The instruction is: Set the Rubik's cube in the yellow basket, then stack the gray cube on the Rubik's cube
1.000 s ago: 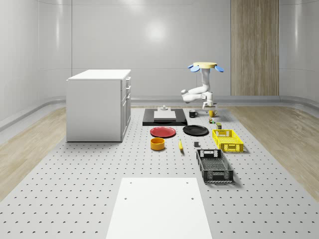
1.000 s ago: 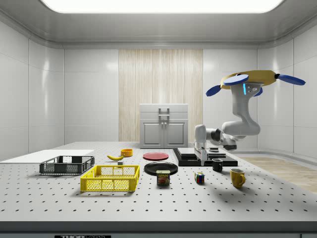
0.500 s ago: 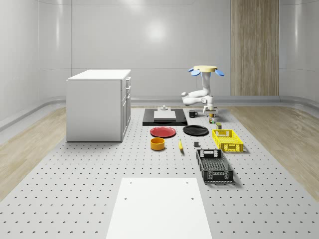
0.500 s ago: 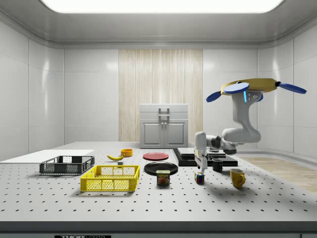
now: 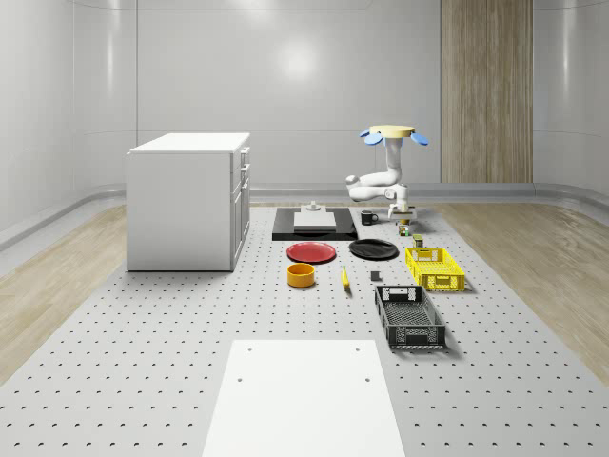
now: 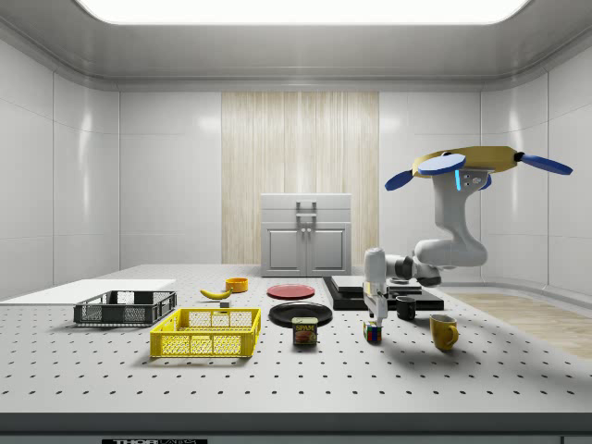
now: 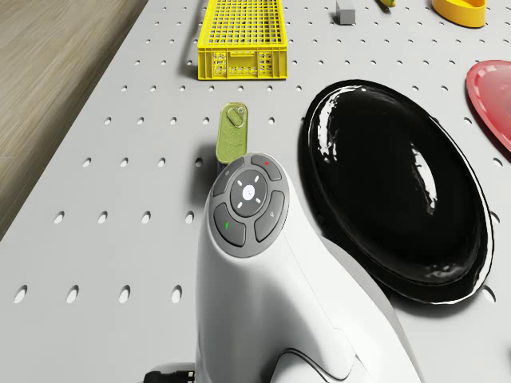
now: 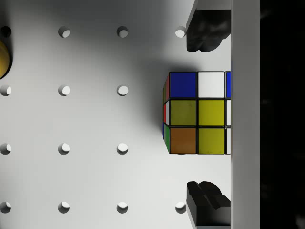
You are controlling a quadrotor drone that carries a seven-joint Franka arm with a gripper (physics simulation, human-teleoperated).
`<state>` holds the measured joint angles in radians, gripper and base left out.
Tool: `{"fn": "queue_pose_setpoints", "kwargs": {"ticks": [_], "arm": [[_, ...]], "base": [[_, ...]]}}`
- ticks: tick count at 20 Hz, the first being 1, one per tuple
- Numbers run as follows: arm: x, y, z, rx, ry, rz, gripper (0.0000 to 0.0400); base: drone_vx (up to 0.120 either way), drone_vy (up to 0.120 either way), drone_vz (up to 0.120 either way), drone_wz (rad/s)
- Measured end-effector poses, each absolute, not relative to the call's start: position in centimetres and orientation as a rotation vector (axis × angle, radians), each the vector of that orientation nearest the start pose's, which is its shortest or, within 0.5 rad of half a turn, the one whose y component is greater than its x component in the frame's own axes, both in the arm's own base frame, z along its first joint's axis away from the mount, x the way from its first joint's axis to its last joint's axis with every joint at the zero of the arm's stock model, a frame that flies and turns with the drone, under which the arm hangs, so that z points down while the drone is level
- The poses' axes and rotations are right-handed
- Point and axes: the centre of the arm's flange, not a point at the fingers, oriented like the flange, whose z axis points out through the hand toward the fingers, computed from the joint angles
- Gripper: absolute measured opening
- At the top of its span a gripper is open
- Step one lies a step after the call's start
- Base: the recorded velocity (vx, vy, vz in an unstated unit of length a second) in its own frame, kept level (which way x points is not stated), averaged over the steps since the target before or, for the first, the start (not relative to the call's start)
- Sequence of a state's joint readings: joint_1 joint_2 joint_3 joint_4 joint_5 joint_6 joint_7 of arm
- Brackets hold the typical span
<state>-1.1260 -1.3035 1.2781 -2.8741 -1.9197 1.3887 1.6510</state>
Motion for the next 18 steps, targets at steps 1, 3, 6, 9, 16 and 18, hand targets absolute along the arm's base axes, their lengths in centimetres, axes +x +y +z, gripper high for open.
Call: {"fn": "queue_pose_setpoints", "kwargs": {"ticks": [1,3,6,9,16,18], "arm": [[30.7,-0.5,50.8,0.001,-0.002,0.785,0.04],[30.8,-0.6,51.3,0.001,-0.002,0.785,0.04],[31.5,-0.6,51.7,0.001,-0.002,0.785,0.04],[31.9,-0.6,52.1,0.001,-0.002,0.785,0.04],[32.4,-0.6,53.0,0.001,-0.002,0.785,0.04],[32.4,-0.6,53.1,0.001,-0.002,0.785,0.04]], "base": [[0.0,0.0,0.0,0.0],[0.0,0.0,0.0,0.0],[0.0,0.0,0.0,0.0],[0.0,0.0,0.0,0.0],[0.0,0.0,0.0,0.0],[0.0,0.0,0.0,0.0]]}}
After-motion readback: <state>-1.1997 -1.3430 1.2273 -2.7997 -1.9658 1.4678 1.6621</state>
